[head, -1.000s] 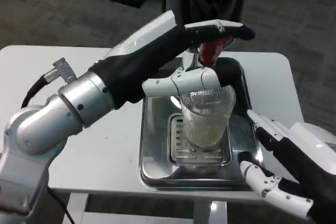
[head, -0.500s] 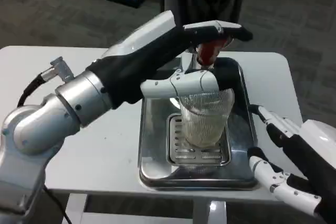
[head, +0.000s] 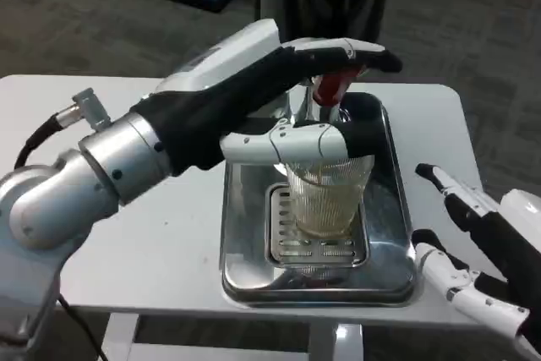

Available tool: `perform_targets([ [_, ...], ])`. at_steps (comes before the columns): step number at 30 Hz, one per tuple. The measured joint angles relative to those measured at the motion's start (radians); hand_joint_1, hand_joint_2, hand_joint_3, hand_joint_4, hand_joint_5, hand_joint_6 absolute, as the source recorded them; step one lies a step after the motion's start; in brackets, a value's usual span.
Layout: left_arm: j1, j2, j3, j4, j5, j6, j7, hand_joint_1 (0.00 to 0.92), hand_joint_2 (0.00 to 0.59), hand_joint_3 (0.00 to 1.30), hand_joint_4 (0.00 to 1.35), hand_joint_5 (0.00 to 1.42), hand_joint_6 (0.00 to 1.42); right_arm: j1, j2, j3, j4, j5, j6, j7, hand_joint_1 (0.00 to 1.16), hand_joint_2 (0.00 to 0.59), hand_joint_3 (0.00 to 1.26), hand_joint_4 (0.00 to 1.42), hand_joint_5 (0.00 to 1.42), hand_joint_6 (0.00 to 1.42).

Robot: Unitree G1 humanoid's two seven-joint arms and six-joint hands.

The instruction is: Grasp the cup under the faucet to collect the drink, then remove the cup.

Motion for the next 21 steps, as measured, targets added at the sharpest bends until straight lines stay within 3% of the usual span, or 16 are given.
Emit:
perform_targets([
  [12, 0.010, 0.014, 0.005, -0.020, 0.000, -0.001, -0.015, 0.000, 0.062, 0.32, 0.20, 0.13, 0.00, -0.004, -0.007, 0.021, 0.000, 0.013, 0.077, -0.014, 0.19, 0.528, 0.00, 0.00, 0.00, 0.00],
  [16, 0.030, 0.025, 0.009, -0.037, -0.005, -0.001, -0.017, 0.000, 0.063, 0.33, 0.21, 0.13, 0.00, -0.003, -0.007, 0.029, 0.000, 0.030, 0.100, -0.035, 0.24, 0.497, 0.00, 0.00, 0.00, 0.00],
  [21, 0.049, 0.033, 0.013, -0.053, -0.011, -0.001, -0.018, 0.000, 0.064, 0.33, 0.21, 0.13, 0.00, 0.009, -0.010, 0.034, 0.001, 0.062, 0.120, -0.069, 0.41, 0.421, 0.01, 0.00, 0.00, 0.00],
])
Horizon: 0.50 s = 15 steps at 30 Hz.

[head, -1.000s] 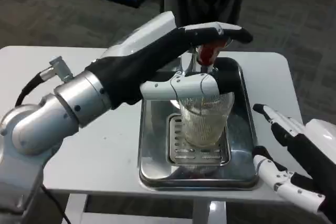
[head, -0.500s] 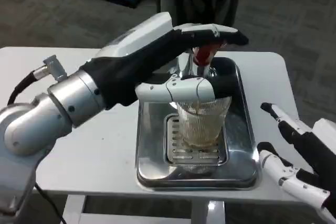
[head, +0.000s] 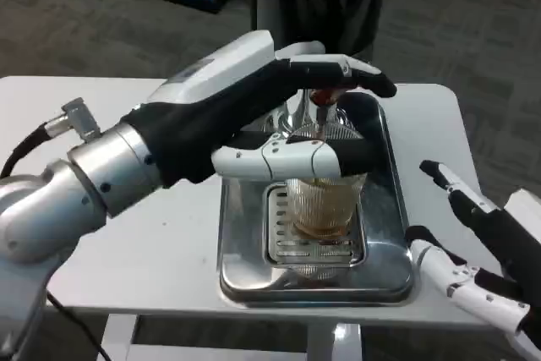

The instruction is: Grasp the cup under the faucet to collect the drink, then remove the cup.

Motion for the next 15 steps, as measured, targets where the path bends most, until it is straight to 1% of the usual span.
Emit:
perform_targets([
  [2, 0.005, 0.002, 0.001, -0.003, -0.001, 0.000, -0.001, 0.000, 0.064, 0.33, 0.21, 0.13, 0.00, 0.007, -0.006, 0.002, 0.003, 0.017, 0.000, -0.022, 0.46, 0.388, 0.03, 0.00, 0.00, 0.00],
  [3, 0.006, 0.004, 0.002, -0.005, -0.002, 0.000, -0.001, 0.000, 0.065, 0.33, 0.21, 0.13, 0.00, 0.013, -0.013, 0.003, 0.004, 0.028, 0.000, -0.037, 0.47, 0.385, 0.03, 0.00, 0.00, 0.00],
  [4, 0.008, 0.005, 0.003, -0.007, -0.002, 0.000, -0.001, 0.000, 0.067, 0.33, 0.21, 0.13, 0.00, 0.017, -0.017, 0.004, 0.005, 0.038, 0.000, -0.047, 0.51, 0.347, 0.05, 0.02, 0.00, 0.01],
  [7, 0.013, 0.007, 0.005, -0.010, -0.005, 0.000, -0.001, 0.000, 0.066, 0.33, 0.22, 0.12, 0.00, 0.030, -0.024, 0.001, 0.013, 0.078, 0.000, -0.098, 0.59, 0.288, 0.07, 0.04, 0.03, 0.05],
  [9, 0.017, 0.009, 0.007, -0.012, -0.012, 0.000, -0.001, 0.000, 0.066, 0.33, 0.22, 0.12, 0.00, 0.040, -0.025, -0.005, 0.019, 0.113, 0.000, -0.142, 0.63, 0.261, 0.07, 0.06, 0.05, 0.08],
  [10, 0.020, 0.009, 0.007, -0.012, -0.016, 0.000, -0.001, 0.000, 0.067, 0.33, 0.22, 0.12, 0.00, 0.048, -0.027, -0.010, 0.032, 0.139, -0.001, -0.176, 0.63, 0.258, 0.07, 0.06, 0.05, 0.08],
  [11, 0.020, 0.009, 0.007, -0.012, -0.016, 0.000, -0.001, 0.000, 0.068, 0.33, 0.22, 0.12, 0.00, 0.050, -0.029, -0.012, 0.037, 0.144, -0.001, -0.183, 0.64, 0.256, 0.07, 0.06, 0.05, 0.08],
  [12, 0.020, 0.010, 0.007, -0.012, -0.016, 0.000, -0.001, 0.000, 0.069, 0.33, 0.22, 0.12, 0.00, 0.061, -0.038, -0.016, 0.052, 0.165, -0.007, -0.216, 0.64, 0.245, 0.07, 0.06, 0.05, 0.09],
  [15, 0.020, 0.011, 0.007, -0.012, -0.015, 0.000, 0.000, 0.000, 0.072, 0.33, 0.22, 0.12, 0.00, 0.068, -0.066, -0.020, 0.064, 0.196, -0.017, -0.259, 0.67, 0.221, 0.06, 0.06, 0.06, 0.10],
])
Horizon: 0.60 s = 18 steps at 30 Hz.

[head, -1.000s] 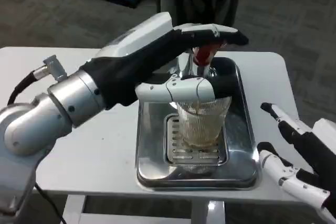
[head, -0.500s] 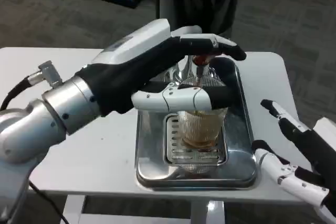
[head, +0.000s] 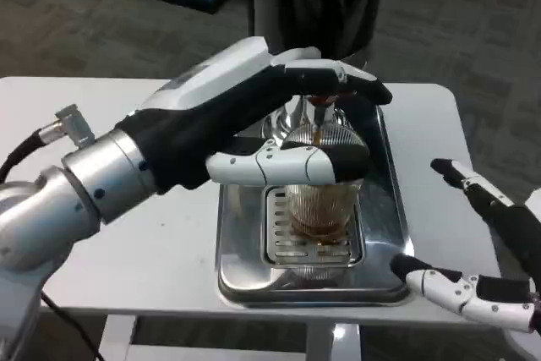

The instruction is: Grasp the cup under the faucet to collect the drink, then remove the cup.

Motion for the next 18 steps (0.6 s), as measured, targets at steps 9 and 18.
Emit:
perform_targets([
  [9, 0.001, 0.000, -0.001, -0.001, 0.001, 0.000, 0.002, 0.000, 0.075, 0.33, 0.22, 0.12, 0.00, 0.026, -0.038, 0.012, 0.107, 0.154, -0.039, -0.142, 0.68, 0.195, 0.05, 0.07, 0.06, 0.11],
  [18, 0.003, 0.000, -0.003, -0.005, 0.003, 0.001, 0.007, 0.000, 0.075, 0.34, 0.23, 0.11, 0.00, 0.032, -0.063, 0.028, 0.203, 0.283, -0.076, -0.261, 0.69, 0.194, 0.04, 0.09, 0.06, 0.12],
])
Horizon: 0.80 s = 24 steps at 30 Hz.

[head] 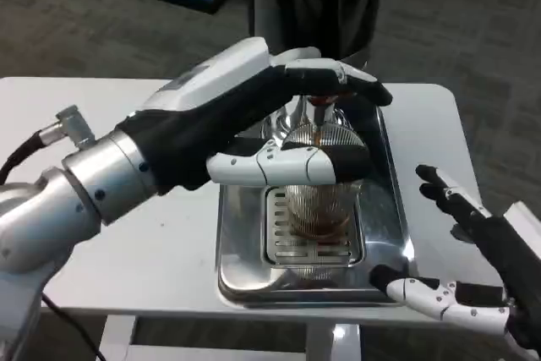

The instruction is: Grasp the cup under the faucet to collect the drink, then remove the cup.

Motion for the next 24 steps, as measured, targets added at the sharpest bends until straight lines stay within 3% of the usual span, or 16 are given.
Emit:
perform_targets([
  [7, 0.001, 0.000, -0.004, -0.004, 0.019, -0.001, 0.012, 0.000, 0.076, 0.34, 0.23, 0.11, 0.00, -0.007, -0.008, -0.002, 0.065, 0.088, -0.012, -0.082, 0.70, 0.187, 0.04, 0.12, 0.10, 0.18],
  [15, 0.001, 0.000, -0.005, -0.003, 0.022, -0.002, 0.014, 0.000, 0.076, 0.35, 0.23, 0.11, 0.00, -0.016, 0.025, 0.006, 0.152, 0.204, -0.062, -0.192, 0.72, 0.183, 0.05, 0.14, 0.12, 0.22],
  [24, 0.008, 0.000, -0.005, -0.001, 0.025, -0.010, 0.022, 0.000, 0.076, 0.35, 0.24, 0.11, 0.00, -0.037, 0.027, 0.024, 0.216, 0.255, -0.081, -0.267, 0.73, 0.183, 0.06, 0.14, 0.14, 0.23],
])
